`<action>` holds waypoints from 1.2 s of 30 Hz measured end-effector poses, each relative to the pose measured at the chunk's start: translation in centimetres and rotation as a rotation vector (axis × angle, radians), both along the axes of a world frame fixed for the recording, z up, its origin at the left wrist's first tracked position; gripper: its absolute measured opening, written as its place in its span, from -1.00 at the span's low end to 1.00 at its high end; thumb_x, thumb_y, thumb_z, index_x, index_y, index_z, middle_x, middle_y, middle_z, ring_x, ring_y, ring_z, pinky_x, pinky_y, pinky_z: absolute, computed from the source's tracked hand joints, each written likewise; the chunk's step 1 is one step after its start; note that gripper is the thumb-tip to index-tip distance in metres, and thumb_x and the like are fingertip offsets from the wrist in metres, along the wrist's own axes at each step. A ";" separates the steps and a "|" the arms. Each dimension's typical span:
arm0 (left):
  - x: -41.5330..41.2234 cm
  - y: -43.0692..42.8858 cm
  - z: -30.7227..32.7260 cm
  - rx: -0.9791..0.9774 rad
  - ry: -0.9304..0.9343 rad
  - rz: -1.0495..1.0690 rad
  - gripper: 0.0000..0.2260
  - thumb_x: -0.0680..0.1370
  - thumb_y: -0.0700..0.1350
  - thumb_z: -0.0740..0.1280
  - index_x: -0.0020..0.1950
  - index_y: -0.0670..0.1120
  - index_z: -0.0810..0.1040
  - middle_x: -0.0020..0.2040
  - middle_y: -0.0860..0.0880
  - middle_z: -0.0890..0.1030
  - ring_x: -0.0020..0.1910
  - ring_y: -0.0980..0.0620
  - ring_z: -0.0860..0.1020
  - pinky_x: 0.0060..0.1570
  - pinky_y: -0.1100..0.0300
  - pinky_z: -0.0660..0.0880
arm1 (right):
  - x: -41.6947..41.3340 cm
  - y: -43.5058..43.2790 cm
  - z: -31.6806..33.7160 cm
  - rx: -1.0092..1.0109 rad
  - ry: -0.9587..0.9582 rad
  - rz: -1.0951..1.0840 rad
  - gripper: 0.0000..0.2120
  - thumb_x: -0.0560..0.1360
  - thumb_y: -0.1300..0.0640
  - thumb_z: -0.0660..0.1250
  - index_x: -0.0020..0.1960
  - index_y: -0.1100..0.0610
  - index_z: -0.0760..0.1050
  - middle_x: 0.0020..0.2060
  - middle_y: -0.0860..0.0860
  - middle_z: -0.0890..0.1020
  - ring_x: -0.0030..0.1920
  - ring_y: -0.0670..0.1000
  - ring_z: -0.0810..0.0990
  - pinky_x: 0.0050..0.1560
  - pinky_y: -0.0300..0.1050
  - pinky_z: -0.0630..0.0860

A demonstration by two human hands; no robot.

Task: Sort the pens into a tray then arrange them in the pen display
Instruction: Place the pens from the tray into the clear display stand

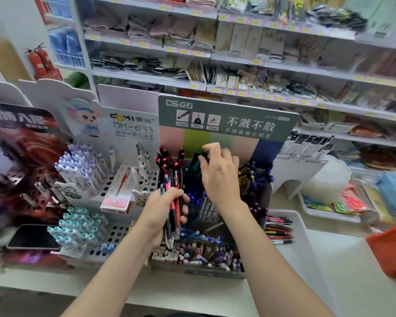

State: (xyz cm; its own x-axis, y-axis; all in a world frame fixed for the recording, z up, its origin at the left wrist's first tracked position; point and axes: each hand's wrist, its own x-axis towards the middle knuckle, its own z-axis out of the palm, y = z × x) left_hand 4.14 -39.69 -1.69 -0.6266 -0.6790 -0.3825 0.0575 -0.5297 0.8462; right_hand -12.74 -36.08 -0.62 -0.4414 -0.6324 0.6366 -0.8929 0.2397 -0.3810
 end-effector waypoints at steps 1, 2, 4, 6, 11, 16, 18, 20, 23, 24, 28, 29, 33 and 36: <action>0.2 -0.1 0.1 0.012 0.009 -0.012 -0.82 0.67 -0.16 0.33 0.01 -0.28 0.57 -0.23 -0.17 0.58 -0.35 -0.03 0.53 -0.40 0.12 0.48 | -0.2 0.0 -0.2 0.002 0.001 -0.029 -0.80 0.64 0.09 0.41 0.20 0.06 0.45 -0.10 0.05 0.61 -0.03 0.15 0.55 -0.05 0.07 0.34; 0.3 -0.2 0.2 0.017 0.017 -0.021 -0.81 0.67 -0.14 0.33 -0.02 -0.26 0.58 -0.21 -0.19 0.57 -0.35 -0.04 0.52 -0.39 0.11 0.47 | -0.3 0.1 -0.2 0.010 -0.021 -0.032 -0.82 0.63 0.07 0.42 0.18 0.05 0.48 -0.10 0.03 0.61 -0.02 0.14 0.54 -0.04 0.07 0.34; 0.5 -0.4 0.4 0.012 0.027 -0.030 -0.81 0.67 -0.13 0.35 -0.07 -0.22 0.60 -0.16 -0.23 0.55 -0.34 -0.05 0.51 -0.38 0.10 0.45 | -0.4 0.3 -0.3 0.040 -0.042 0.000 -0.85 0.62 0.04 0.42 0.14 0.03 0.53 -0.10 -0.01 0.62 0.01 0.11 0.52 0.00 0.09 0.37; 0.6 -0.5 0.5 -0.014 0.024 -0.040 -0.82 0.67 -0.13 0.37 -0.06 -0.20 0.58 -0.14 -0.24 0.55 -0.34 -0.05 0.51 -0.38 0.10 0.44 | -0.4 0.3 -0.3 0.054 -0.034 -0.031 -0.91 0.60 0.03 0.45 0.05 0.01 0.58 -0.12 -0.04 0.64 0.01 0.11 0.51 -0.02 0.08 0.37; 0.7 -0.6 0.9 -0.091 0.020 -0.102 -0.87 0.68 -0.15 0.35 0.01 -0.20 0.55 -0.14 -0.16 0.60 -0.35 -0.03 0.51 -0.41 0.13 0.45 | 2.0 1.3 -0.2 -0.074 -0.154 -0.073 -0.83 0.61 0.08 0.41 0.18 0.05 0.66 0.06 -0.04 0.65 0.09 0.07 0.54 0.12 0.07 0.48; 1.0 -0.8 1.4 -0.235 -0.022 -0.219 -0.84 0.70 -0.14 0.31 0.04 -0.23 0.57 -0.25 -0.15 0.60 -0.38 -0.03 0.53 -0.42 0.12 0.47 | 5.8 3.2 -0.1 -0.041 -0.694 0.106 -0.79 0.66 0.03 0.40 0.27 -0.03 0.64 -0.14 -0.14 0.69 -0.15 -0.10 0.66 -0.08 -0.16 0.58; 1.2 -1.1 1.2 -0.258 -0.041 -0.207 -0.88 0.70 -0.18 0.31 0.11 -0.23 0.55 -0.18 -0.19 0.66 -0.33 -0.09 0.58 -0.42 0.10 0.51 | 5.8 3.2 -0.1 -0.094 -0.868 0.094 -0.84 0.66 0.09 0.40 0.20 -0.09 0.58 -0.11 -0.09 0.71 -0.11 -0.14 0.68 -0.05 -0.17 0.56; 1.5 -1.5 0.9 -0.272 -0.091 -0.128 -0.88 0.67 -0.22 0.34 0.20 -0.19 0.54 -0.10 -0.24 0.71 -0.29 -0.14 0.63 -0.41 0.07 0.55 | 5.7 3.2 0.4 -0.304 -0.943 0.048 -0.85 0.69 0.15 0.33 0.22 -0.02 0.47 -0.08 -0.02 0.73 -0.07 -0.07 0.69 -0.01 -0.10 0.58; 2.2 -2.3 0.3 -0.373 -0.204 0.035 -0.87 0.63 -0.26 0.34 0.17 -0.15 0.52 -0.15 -0.22 0.70 -0.38 -0.13 0.56 -0.42 0.04 0.50 | 5.9 3.4 1.0 -0.608 -0.862 -0.025 -0.85 0.73 0.21 0.24 0.28 0.11 0.35 -0.07 0.02 0.71 -0.13 0.08 0.69 -0.08 -0.06 0.60; 2.6 -2.6 0.2 -0.394 -0.214 0.069 -0.89 0.63 -0.26 0.33 0.15 -0.15 0.50 -0.18 -0.18 0.69 -0.40 -0.13 0.52 -0.43 0.04 0.47 | 6.2 3.4 1.0 -0.634 -0.808 -0.026 -0.84 0.73 0.22 0.24 0.29 0.13 0.33 -0.06 0.01 0.71 -0.14 0.09 0.69 -0.09 -0.07 0.61; 3.7 -2.7 0.6 -0.465 -0.232 0.109 -0.90 0.63 -0.26 0.33 0.08 -0.13 0.43 -0.21 -0.17 0.66 -0.44 -0.10 0.48 -0.48 0.08 0.45 | 7.6 2.3 -0.8 -0.425 -0.641 0.120 -0.82 0.73 0.20 0.25 0.29 0.08 0.33 0.00 -0.01 0.70 -0.07 0.04 0.71 -0.09 -0.09 0.62; 3.8 -2.6 0.7 -0.481 -0.237 0.109 -0.89 0.63 -0.25 0.34 0.09 -0.12 0.43 -0.21 -0.17 0.66 -0.44 -0.09 0.49 -0.48 0.09 0.46 | 7.8 1.8 -1.9 -0.313 -0.602 0.162 -0.84 0.73 0.17 0.25 0.28 0.04 0.33 0.00 -0.01 0.69 -0.07 0.00 0.70 -0.10 -0.06 0.62; 4.5 -2.3 0.6 -0.474 -0.239 0.050 -0.86 0.63 -0.23 0.37 0.12 -0.12 0.43 -0.29 -0.07 0.65 -0.46 -0.09 0.51 -0.47 0.05 0.47 | 7.5 0.1 -5.3 0.107 -0.114 0.149 -0.94 0.66 0.08 0.38 0.12 0.01 0.54 -0.03 -0.05 0.65 -0.01 0.07 0.55 -0.06 0.13 0.51; 5.2 -2.2 0.5 -0.428 -0.212 0.020 -0.87 0.64 -0.22 0.37 0.14 -0.13 0.45 -0.23 -0.11 0.66 -0.44 -0.12 0.51 -0.46 0.04 0.47 | 7.6 0.0 -5.3 0.138 0.039 0.048 -0.89 0.62 -0.01 0.41 0.00 -0.01 0.69 0.02 -0.07 0.64 0.04 0.09 0.48 -0.05 0.06 0.39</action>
